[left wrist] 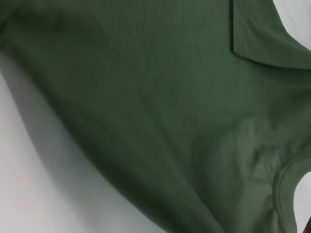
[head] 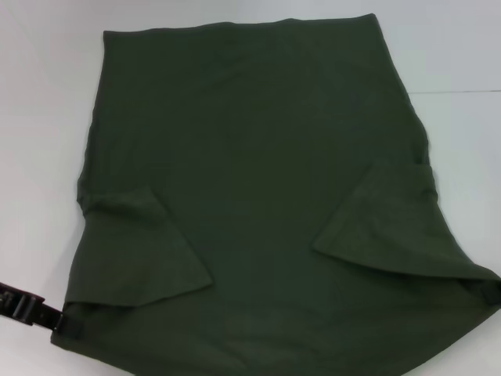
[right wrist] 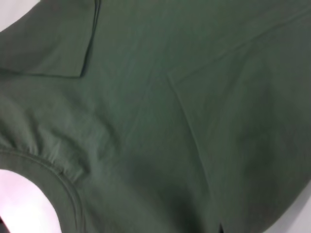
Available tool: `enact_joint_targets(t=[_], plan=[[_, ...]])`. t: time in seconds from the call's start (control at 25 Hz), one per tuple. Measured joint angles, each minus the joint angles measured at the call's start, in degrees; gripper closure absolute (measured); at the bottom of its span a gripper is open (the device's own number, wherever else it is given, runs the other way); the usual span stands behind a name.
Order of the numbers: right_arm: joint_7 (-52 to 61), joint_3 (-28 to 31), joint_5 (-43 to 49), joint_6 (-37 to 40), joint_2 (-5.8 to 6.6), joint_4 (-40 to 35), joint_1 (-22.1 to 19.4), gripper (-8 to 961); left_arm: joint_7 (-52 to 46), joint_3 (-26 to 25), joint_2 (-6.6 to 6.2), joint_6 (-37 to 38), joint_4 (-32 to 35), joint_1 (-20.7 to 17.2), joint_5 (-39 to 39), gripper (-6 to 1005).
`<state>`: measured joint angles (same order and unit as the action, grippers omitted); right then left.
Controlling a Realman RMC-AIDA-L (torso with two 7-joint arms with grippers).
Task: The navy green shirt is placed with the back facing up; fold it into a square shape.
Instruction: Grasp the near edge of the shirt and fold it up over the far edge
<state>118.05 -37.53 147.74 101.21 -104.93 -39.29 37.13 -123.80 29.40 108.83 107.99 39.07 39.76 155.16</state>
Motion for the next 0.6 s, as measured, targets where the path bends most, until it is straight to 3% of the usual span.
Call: enact_joint_targets(t=[0.32,0.6], plan=[[-2.1,6.7,-1.6,-4.8,-0.46,0.7,1.1,847,-0.7,-3.5,-0.38,-4.0,0.1,1.3,-1.8,962],[-0.3,7.9,-6.4,-9.8,-0.59,1.3,1.2,841,-5.2,-7.2,-1.20,-9.2,-0.2,2.6,-6.1,962]])
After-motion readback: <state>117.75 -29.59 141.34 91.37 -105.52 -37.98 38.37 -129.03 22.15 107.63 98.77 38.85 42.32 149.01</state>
